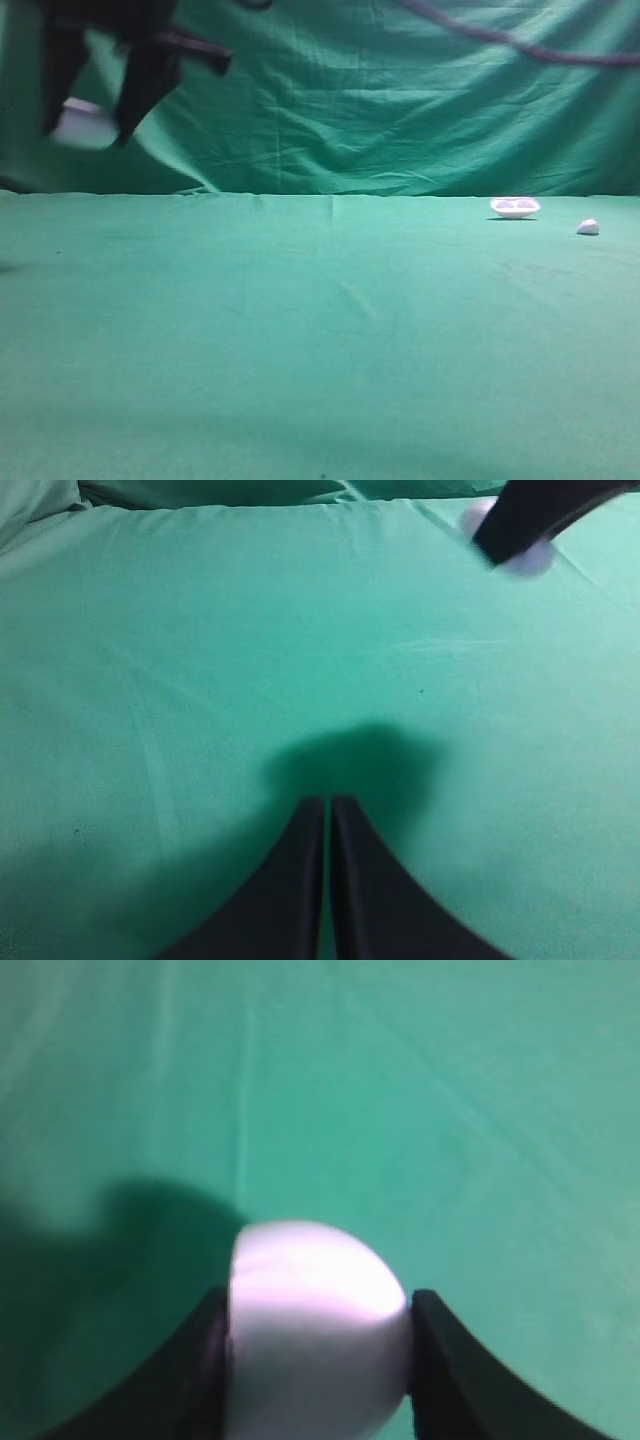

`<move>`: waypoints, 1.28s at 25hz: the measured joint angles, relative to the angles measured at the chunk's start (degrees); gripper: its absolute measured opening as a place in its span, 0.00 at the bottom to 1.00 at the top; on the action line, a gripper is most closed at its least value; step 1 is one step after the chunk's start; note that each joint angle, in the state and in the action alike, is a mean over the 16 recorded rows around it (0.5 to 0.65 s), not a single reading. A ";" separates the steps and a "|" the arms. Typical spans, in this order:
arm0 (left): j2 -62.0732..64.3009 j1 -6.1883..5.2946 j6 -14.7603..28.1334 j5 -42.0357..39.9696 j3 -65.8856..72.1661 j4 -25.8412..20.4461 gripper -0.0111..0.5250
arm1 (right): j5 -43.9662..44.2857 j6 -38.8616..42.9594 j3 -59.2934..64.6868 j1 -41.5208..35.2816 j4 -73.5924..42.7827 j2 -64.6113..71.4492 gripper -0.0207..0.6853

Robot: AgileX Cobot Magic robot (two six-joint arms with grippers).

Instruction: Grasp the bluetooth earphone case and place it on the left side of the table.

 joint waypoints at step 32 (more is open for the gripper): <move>0.00 0.00 0.00 0.00 0.00 0.00 0.02 | 19.72 4.15 -0.02 -6.68 -4.19 -22.03 0.07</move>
